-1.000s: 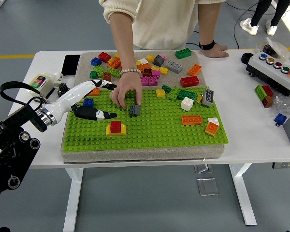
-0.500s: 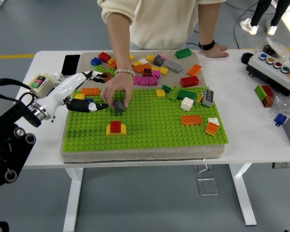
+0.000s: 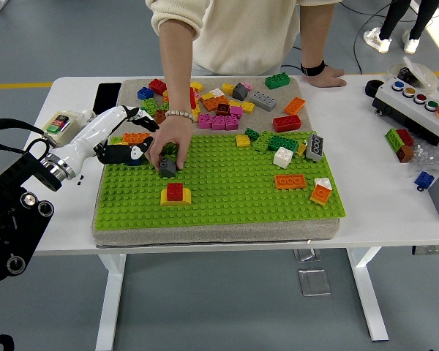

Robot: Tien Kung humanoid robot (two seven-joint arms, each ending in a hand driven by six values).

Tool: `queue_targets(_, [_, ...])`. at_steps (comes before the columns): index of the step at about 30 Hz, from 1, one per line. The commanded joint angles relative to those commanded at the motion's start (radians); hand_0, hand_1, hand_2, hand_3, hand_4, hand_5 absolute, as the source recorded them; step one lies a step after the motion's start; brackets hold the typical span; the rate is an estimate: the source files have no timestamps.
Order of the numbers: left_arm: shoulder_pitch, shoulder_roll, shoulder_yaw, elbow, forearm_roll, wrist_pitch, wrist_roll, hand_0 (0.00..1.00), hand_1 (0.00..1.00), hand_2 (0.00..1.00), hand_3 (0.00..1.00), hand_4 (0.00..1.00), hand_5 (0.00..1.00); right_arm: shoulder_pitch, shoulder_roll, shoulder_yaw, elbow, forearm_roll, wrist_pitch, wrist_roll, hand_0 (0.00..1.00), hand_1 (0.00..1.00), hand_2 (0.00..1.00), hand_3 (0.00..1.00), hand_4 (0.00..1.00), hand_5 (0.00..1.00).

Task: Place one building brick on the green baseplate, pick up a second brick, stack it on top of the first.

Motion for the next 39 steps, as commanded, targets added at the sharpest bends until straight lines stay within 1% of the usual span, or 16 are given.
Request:
queue_targets(5, [-0.003, 0.000, -0.013, 0.001, 0.013, -0.042, -0.005, 0.685, 0.656, 0.607, 0.572, 0.591, 0.057, 0.000, 0.000, 0.003, 0.000, 0.001, -0.001, 0.001, 0.735, 0.637, 0.686, 0.619, 0.919, 0.476])
queue_targets(6, [-0.003, 0.000, -0.015, 0.002, 0.014, -0.046, -0.005, 0.773, 0.740, 0.712, 0.722, 0.851, 0.183, -0.001, 0.000, 0.003, 0.000, 0.001, -0.001, 0.001, 0.734, 0.637, 0.686, 0.620, 0.919, 0.477])
queue_targets(11, [-0.009, -0.004, -0.022, 0.012, 0.029, -0.056, -0.003, 0.773, 0.740, 0.712, 0.722, 0.851, 0.183, -0.001, 0.000, 0.004, 0.000, 0.002, -0.002, 0.002, 0.734, 0.637, 0.686, 0.620, 0.919, 0.477])
queue_targets(12, [-0.009, -0.005, -0.022, 0.012, 0.030, -0.057, -0.003, 0.790, 0.752, 0.741, 0.766, 0.921, 0.213, -0.001, 0.000, 0.005, 0.000, 0.002, -0.002, 0.002, 0.734, 0.637, 0.686, 0.621, 0.921, 0.478])
queue_targets(15, [-0.016, -0.010, -0.023, 0.021, 0.042, -0.060, 0.000, 0.790, 0.752, 0.741, 0.766, 0.921, 0.213, -0.001, -0.001, 0.006, 0.000, 0.001, -0.001, 0.001, 0.734, 0.637, 0.686, 0.621, 0.921, 0.478])
queue_targets(19, [-0.034, -0.017, -0.014, 0.050, 0.062, -0.058, -0.004, 0.798, 0.753, 0.741, 0.764, 0.917, 0.208, -0.001, -0.002, 0.005, 0.000, 0.002, 0.000, 0.001, 0.734, 0.637, 0.687, 0.620, 0.921, 0.479])
queue_targets(22, [-0.061, -0.026, 0.013, 0.101, 0.091, -0.046, -0.015, 0.798, 0.753, 0.741, 0.764, 0.917, 0.208, 0.001, -0.002, 0.004, 0.000, 0.005, -0.001, 0.002, 0.734, 0.637, 0.687, 0.620, 0.921, 0.479])
queue_targets(23, [-0.064, -0.027, 0.016, 0.107, 0.093, -0.045, -0.016, 0.798, 0.753, 0.741, 0.764, 0.917, 0.208, 0.001, -0.002, 0.004, 0.000, 0.005, -0.002, 0.003, 0.734, 0.637, 0.687, 0.620, 0.921, 0.479])
queue_targets(26, [-0.092, -0.033, 0.051, 0.158, 0.113, -0.027, -0.036, 0.798, 0.753, 0.738, 0.755, 0.916, 0.207, 0.003, -0.002, 0.002, 0.000, 0.006, -0.002, 0.004, 0.731, 0.637, 0.687, 0.621, 0.922, 0.479])
queue_targets(28, [-0.108, -0.032, 0.075, 0.186, 0.121, -0.014, -0.051, 0.798, 0.753, 0.738, 0.755, 0.916, 0.207, 0.003, -0.002, 0.001, 0.000, 0.007, -0.003, 0.004, 0.731, 0.637, 0.687, 0.621, 0.922, 0.479])
queue_targets(29, [-0.111, -0.032, 0.080, 0.191, 0.122, -0.011, -0.054, 0.798, 0.753, 0.738, 0.755, 0.916, 0.207, 0.003, -0.002, 0.001, 0.000, 0.007, -0.003, 0.004, 0.731, 0.637, 0.687, 0.621, 0.922, 0.479])
queue_targets(30, [-0.124, -0.028, 0.098, 0.210, 0.127, -0.001, -0.066, 0.797, 0.747, 0.715, 0.727, 0.889, 0.171, 0.003, -0.002, 0.000, 0.000, 0.007, -0.003, 0.003, 0.731, 0.638, 0.687, 0.620, 0.921, 0.479])
queue_targets(35, [-0.161, -0.015, 0.157, 0.269, 0.134, 0.036, -0.106, 0.797, 0.747, 0.715, 0.727, 0.889, 0.171, 0.002, -0.002, -0.001, 0.000, 0.007, -0.002, 0.000, 0.731, 0.638, 0.687, 0.620, 0.921, 0.479])
queue_targets(36, [-0.170, -0.012, 0.170, 0.282, 0.137, 0.047, -0.116, 0.794, 0.741, 0.695, 0.691, 0.884, 0.179, 0.003, -0.002, -0.002, 0.000, 0.008, -0.002, 0.000, 0.729, 0.637, 0.687, 0.620, 0.922, 0.479])
queue_targets(39, [-0.189, -0.008, 0.198, 0.313, 0.140, 0.067, -0.136, 0.794, 0.741, 0.695, 0.691, 0.884, 0.179, 0.005, -0.001, -0.003, 0.000, 0.008, -0.004, 0.000, 0.729, 0.637, 0.687, 0.620, 0.922, 0.479])
